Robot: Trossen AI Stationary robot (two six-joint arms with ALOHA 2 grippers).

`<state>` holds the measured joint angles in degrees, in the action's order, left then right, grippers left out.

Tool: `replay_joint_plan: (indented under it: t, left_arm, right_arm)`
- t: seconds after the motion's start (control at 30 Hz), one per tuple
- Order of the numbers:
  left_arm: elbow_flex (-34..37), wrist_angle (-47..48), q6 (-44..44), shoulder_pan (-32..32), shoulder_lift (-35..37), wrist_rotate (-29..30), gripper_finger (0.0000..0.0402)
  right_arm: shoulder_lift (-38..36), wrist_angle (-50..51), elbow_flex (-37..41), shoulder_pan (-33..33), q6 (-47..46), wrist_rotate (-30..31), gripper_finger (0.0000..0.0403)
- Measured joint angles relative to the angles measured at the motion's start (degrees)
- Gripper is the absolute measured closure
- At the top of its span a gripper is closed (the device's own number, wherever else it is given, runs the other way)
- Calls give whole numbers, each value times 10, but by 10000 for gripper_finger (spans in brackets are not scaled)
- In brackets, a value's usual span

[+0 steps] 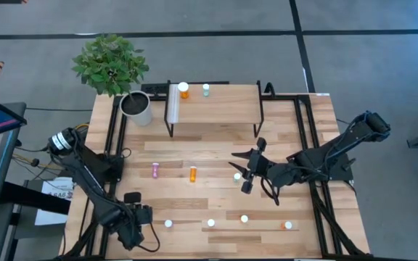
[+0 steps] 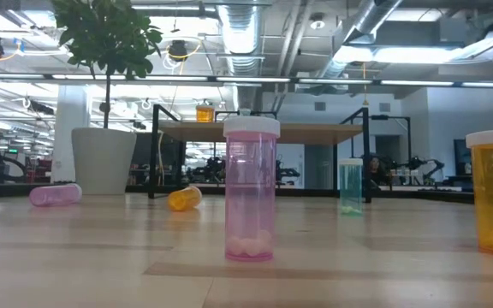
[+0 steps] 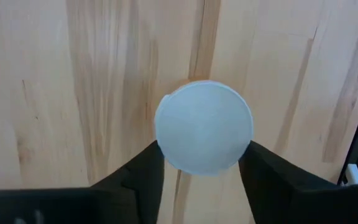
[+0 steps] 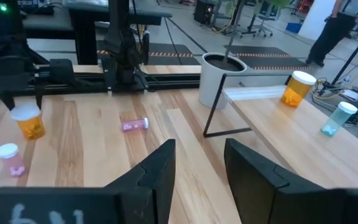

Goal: Pick and place medicine bottles onto shelf by color
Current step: Put the large orange pill bottle on the shelf aligned with the other large orange pill bottle

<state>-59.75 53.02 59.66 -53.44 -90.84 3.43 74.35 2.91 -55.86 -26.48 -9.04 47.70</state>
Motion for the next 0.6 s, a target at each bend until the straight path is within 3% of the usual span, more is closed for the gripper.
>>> replay_joint_plan:
  t: [0.43,0.6]
  left_arm:
    - [-6,0,-42,40,103,82,252]
    - [-3,-20,-38,40,107,109,244]
  right_arm:
    - [0,0,0,-1,0,0,244]
    - [0,0,0,-1,0,0,245]
